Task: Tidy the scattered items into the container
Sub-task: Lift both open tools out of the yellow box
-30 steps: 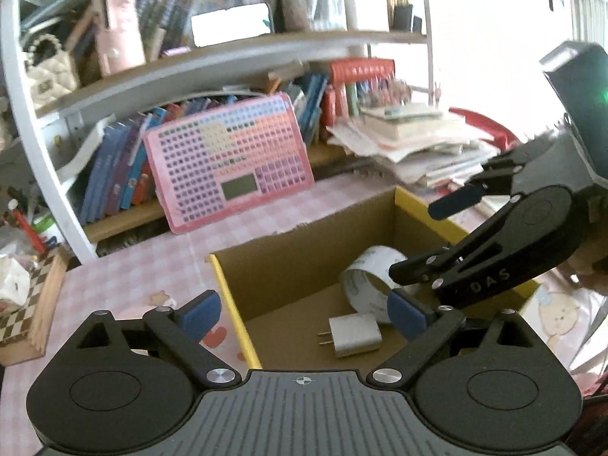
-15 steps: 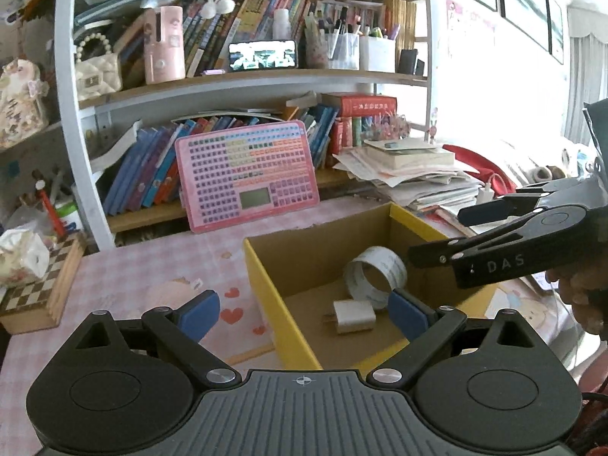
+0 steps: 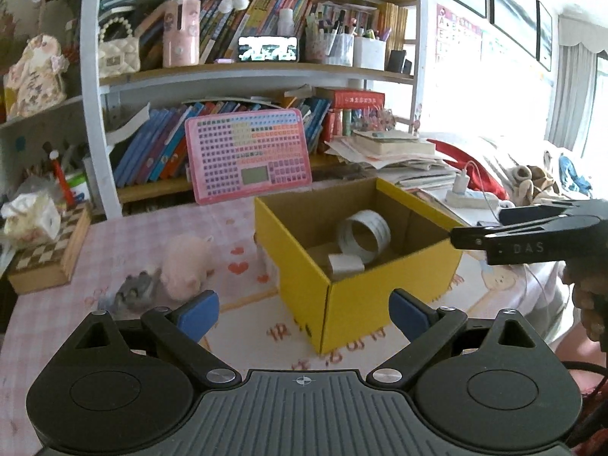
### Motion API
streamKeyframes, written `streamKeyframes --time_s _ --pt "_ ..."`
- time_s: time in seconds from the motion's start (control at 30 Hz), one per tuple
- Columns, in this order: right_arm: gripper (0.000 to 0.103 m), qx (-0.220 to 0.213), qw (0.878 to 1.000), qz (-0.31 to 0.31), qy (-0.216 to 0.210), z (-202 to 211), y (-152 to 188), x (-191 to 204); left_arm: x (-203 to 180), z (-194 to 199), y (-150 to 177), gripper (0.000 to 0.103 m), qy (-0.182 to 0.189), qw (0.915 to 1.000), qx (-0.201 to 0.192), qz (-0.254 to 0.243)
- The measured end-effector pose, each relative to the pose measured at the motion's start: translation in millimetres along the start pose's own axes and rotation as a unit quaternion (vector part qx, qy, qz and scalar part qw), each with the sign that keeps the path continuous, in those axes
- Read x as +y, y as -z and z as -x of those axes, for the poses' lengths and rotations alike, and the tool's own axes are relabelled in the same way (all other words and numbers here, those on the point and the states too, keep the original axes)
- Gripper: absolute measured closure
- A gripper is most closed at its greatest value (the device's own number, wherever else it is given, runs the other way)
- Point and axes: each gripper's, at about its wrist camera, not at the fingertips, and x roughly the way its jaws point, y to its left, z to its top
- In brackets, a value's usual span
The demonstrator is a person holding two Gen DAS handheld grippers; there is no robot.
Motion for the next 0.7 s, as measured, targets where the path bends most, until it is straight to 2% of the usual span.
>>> streamKeyframes --time_s 0.33,0.53,0.7 --pt "0.018 0.026 0.999 -0.008 0.027 31.9 43.8 23.5 12.9 24.0 37.0 0.005 0.0 0.9997 0.025 -0.005" --pt "0.018 0.044 0.999 -0.011 0.025 36.5 59.5 40.6 25.7 32.9 55.9 0.005 -0.014 0.9992 0.036 -0.01" --pt "0.018 0.061 0.998 0.002 0.008 31.6 64.7 57.7 39.4 37.6 70.2 0.005 -0.031 0.9983 0.047 -0.009"
